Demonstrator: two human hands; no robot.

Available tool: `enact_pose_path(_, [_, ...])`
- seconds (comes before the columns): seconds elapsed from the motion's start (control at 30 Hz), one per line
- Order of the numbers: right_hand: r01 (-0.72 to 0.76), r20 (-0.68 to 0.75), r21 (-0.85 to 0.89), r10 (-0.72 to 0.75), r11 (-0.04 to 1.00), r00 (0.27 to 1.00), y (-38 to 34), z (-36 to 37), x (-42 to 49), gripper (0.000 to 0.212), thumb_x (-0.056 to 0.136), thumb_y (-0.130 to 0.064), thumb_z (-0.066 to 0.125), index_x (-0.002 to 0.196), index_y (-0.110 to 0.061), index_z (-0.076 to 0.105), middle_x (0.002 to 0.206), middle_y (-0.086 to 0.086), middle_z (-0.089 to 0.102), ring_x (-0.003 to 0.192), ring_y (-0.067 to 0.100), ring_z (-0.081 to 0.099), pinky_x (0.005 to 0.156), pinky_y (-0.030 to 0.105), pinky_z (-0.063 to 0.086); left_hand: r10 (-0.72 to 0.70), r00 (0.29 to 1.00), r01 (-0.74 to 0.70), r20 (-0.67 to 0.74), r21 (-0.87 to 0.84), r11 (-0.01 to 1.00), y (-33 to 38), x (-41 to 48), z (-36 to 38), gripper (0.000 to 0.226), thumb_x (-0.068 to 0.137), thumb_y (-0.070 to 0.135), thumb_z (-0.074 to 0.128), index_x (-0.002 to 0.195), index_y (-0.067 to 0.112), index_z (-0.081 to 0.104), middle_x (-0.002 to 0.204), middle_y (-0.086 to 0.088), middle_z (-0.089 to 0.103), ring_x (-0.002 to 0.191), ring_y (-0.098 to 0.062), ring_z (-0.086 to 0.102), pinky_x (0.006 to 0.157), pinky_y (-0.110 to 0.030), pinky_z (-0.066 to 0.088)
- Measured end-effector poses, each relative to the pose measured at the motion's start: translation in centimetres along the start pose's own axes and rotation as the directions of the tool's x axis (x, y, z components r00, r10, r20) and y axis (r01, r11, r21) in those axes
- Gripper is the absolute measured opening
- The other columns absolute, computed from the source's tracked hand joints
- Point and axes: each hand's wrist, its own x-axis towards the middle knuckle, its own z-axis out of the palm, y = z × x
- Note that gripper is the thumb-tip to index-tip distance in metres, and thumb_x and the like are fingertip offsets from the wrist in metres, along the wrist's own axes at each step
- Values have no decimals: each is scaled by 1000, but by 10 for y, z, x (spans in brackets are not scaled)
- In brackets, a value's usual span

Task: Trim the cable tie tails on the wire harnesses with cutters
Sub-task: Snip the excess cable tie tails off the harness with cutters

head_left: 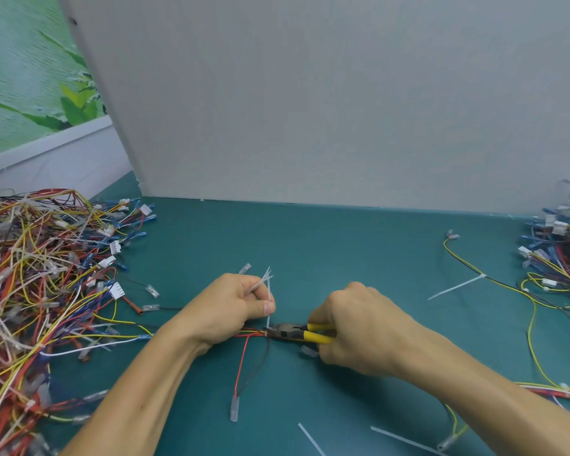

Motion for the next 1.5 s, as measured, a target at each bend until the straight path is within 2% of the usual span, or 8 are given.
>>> enact_pose_path(0.37, [68,-72,-100,-75,993,995,2,8,-2,32,86,-51,55,78,-21,51,71,3,46,71,32,45,59,29,33,-20,1000,20,2,-7,1000,3,-1,1,20,90,10,63,70,12,58,42,11,35,39,-5,28,42,-21,23])
enact_pose_path(0.53, [-19,-138,52,26,998,990,19,2,-18,20,87,-39,49,92,-20,48,94,-1,56,90,28,54,74,37,48,-94,995,85,-29,-227,970,4,-1,-3,24,96,9,53,72,14,50,52,6,29,44,-9,22,38,-21,24])
enact_pose_path(0.73, [-104,-78,95,112,990,991,38,0,-57,23,79,-40,54,96,-26,48,91,-6,62,88,21,55,74,36,49,-211,969,115,-132,-512,851,18,-2,-12,26,92,13,40,67,20,37,55,4,26,46,-12,19,41,-17,16])
enact_pose_path(0.93, [-7,-85,181,23,983,996,15,16,-58,26,75,-30,55,101,-28,51,98,-6,62,91,21,54,74,31,47,-110,985,21,-134,-540,842,29,-8,-5,22,97,9,40,79,8,53,57,-2,42,44,-11,33,36,-19,23])
enact_pose_path(1.1, [43,-110,288,-11,957,994,14,12,-60,25,72,-33,55,97,-30,50,85,-12,58,79,14,51,68,29,47,-95,991,26,-97,-554,832,28,-7,8,20,99,7,38,92,5,57,54,2,32,42,-11,28,37,-20,26])
enact_pose_path(1.27, [-164,-333,-78,130,983,934,69,-5,-63,29,80,-29,51,109,-27,48,108,-6,54,101,21,51,83,37,43,-33,995,-17,-96,-480,877,28,-6,15,13,94,14,53,82,12,55,53,6,24,43,-10,20,38,-22,29])
enact_pose_path(1.37, [-358,-422,-273,223,893,879,108,-13,-60,27,76,-21,58,102,-16,57,99,5,59,93,32,55,74,39,43,-3,995,-51,-99,-544,837,29,-5,21,26,94,30,51,76,12,54,52,5,22,42,-11,20,39,-23,32])
enact_pose_path(1.5, [-508,-455,-308,344,805,821,141,-15,-55,22,77,-22,63,96,-15,55,89,6,62,86,32,59,63,35,33,-11,999,-23,-51,-616,787,27,-5,33,28,97,22,45,79,5,58,54,0,35,45,-13,32,42,-25,35])
